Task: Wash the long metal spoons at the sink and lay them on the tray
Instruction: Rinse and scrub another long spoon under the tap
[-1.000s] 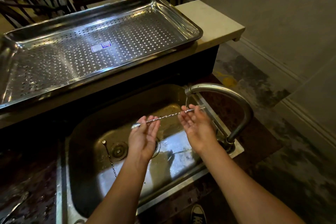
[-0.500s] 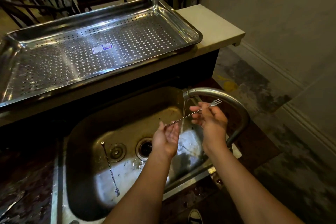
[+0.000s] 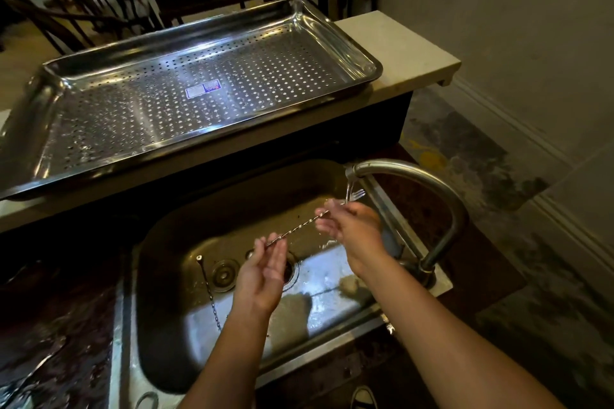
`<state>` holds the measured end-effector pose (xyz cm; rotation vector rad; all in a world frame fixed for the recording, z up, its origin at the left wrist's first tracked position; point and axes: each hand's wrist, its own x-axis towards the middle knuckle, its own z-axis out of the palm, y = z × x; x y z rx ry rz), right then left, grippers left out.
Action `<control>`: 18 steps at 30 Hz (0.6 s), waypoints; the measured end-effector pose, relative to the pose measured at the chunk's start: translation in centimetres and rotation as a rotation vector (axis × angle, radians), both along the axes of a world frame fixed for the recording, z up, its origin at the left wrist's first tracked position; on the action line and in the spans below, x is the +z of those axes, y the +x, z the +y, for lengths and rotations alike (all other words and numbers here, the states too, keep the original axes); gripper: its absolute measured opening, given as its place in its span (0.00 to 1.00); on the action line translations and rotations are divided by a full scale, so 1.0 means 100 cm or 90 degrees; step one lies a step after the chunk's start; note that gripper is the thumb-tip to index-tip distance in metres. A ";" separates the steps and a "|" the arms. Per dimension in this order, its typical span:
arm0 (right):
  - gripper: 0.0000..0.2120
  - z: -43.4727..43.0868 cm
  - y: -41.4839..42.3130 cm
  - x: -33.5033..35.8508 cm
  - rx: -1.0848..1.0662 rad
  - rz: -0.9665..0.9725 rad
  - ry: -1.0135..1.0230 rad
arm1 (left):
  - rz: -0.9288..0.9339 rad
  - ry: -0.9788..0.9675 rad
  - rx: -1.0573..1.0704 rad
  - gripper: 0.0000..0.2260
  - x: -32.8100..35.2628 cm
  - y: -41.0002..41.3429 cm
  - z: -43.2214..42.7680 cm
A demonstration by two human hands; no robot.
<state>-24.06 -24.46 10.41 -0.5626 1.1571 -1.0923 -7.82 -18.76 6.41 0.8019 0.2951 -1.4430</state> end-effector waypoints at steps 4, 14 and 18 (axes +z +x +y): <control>0.06 0.001 -0.017 -0.005 -0.146 -0.027 0.006 | -0.021 0.011 0.029 0.05 0.001 0.003 0.000; 0.03 0.005 -0.014 -0.004 -0.038 -0.069 0.009 | -0.052 -0.052 -0.036 0.03 0.016 -0.049 -0.021; 0.04 -0.010 -0.038 -0.003 -0.175 -0.086 0.028 | -0.050 -0.026 0.003 0.05 0.012 -0.038 -0.022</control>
